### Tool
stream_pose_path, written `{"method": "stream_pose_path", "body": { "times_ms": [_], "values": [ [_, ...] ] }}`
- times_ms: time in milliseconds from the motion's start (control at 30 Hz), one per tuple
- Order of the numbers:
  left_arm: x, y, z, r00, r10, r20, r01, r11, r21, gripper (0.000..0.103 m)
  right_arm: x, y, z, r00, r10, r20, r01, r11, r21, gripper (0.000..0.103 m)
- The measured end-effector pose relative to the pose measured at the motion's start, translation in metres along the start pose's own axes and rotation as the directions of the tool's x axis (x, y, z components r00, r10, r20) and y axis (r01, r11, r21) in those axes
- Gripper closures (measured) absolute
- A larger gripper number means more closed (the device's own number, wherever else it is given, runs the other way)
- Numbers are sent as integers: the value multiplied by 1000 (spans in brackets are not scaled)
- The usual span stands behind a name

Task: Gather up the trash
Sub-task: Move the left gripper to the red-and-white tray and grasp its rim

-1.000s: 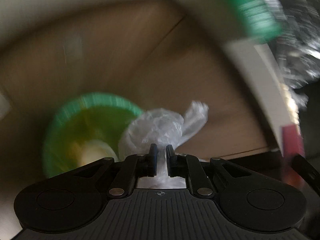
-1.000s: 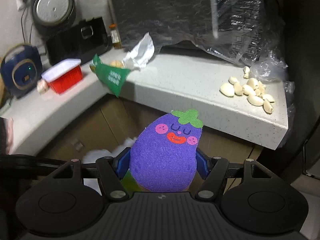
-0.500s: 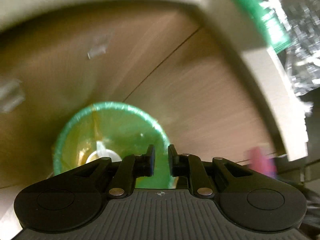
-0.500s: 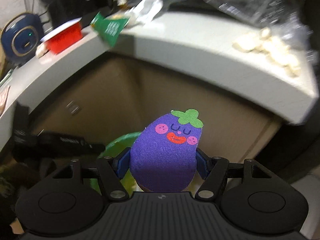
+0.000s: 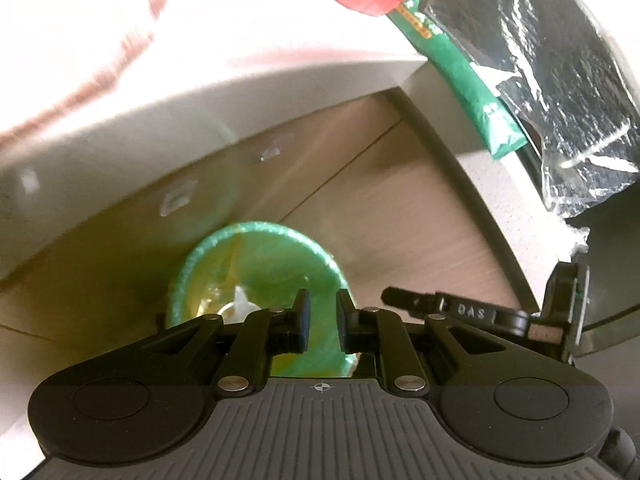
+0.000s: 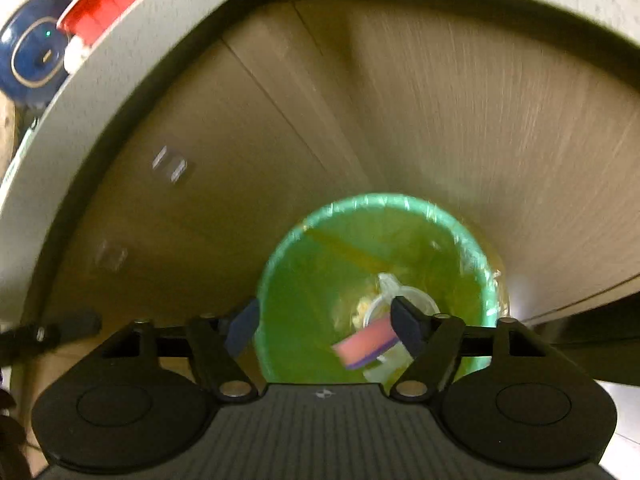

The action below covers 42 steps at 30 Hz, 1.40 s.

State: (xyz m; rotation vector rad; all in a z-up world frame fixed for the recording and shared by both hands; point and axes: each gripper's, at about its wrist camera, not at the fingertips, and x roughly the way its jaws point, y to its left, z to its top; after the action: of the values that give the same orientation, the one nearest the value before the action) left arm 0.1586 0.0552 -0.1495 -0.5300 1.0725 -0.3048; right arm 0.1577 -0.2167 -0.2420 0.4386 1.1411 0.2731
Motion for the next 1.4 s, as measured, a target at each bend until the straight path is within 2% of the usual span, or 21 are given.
{"method": "stream_pose_path", "body": {
  "times_ms": [200, 333, 433, 533, 600, 767, 833, 900, 1067, 1200, 1267, 1333, 1400],
  "values": [
    [-38, -18, 25, 997, -50, 51, 47, 997, 63, 87, -25, 14, 8, 996, -56, 67, 56, 998, 3, 27],
    [-67, -24, 55, 987, -31, 161, 22, 998, 59, 87, -55, 41, 17, 985, -90, 146, 104, 991, -86, 27],
    [-85, -16, 77, 967, 10, 256, -16, 1000, 20, 87, -76, 75, 23, 960, -125, 250, 179, 962, -207, 27],
    [-94, -3, 93, 954, 62, 295, -59, 998, -18, 87, -94, 102, 31, 930, -129, 344, 227, 938, -261, 24],
    [-97, 4, 100, 953, 57, 297, -48, 998, -38, 87, -102, 115, 39, 917, -108, 383, 222, 937, -269, 21],
    [-95, 14, 109, 957, 14, 289, -9, 1000, -21, 87, -106, 142, 51, 920, -74, 384, 194, 939, -284, 21],
    [-96, 18, 112, 959, -9, 283, 16, 1000, -22, 87, -112, 150, 56, 931, -24, 364, 138, 947, -291, 21],
    [-94, 20, 115, 962, -6, 272, 12, 1000, -21, 87, -119, 164, 65, 926, 31, 376, 99, 942, -321, 21],
    [-102, 39, 126, 961, 10, 277, 3, 999, -43, 87, -121, 212, 97, 886, 50, 460, 158, 901, -403, 21],
    [-111, 62, 134, 960, 17, 280, 6, 997, -83, 87, -94, 245, 125, 897, 54, 438, 154, 891, -426, 21],
    [-115, 74, 139, 960, 17, 280, 11, 995, -100, 87, -78, 260, 140, 896, 40, 443, 169, 890, -424, 21],
    [-117, 84, 143, 961, 6, 277, 25, 994, -110, 87, -67, 272, 151, 890, 21, 455, 198, 882, -427, 22],
    [-116, 91, 148, 963, -21, 270, 53, 992, -113, 87, -54, 283, 156, 897, 10, 442, 208, 873, -441, 24]
  ]
}}
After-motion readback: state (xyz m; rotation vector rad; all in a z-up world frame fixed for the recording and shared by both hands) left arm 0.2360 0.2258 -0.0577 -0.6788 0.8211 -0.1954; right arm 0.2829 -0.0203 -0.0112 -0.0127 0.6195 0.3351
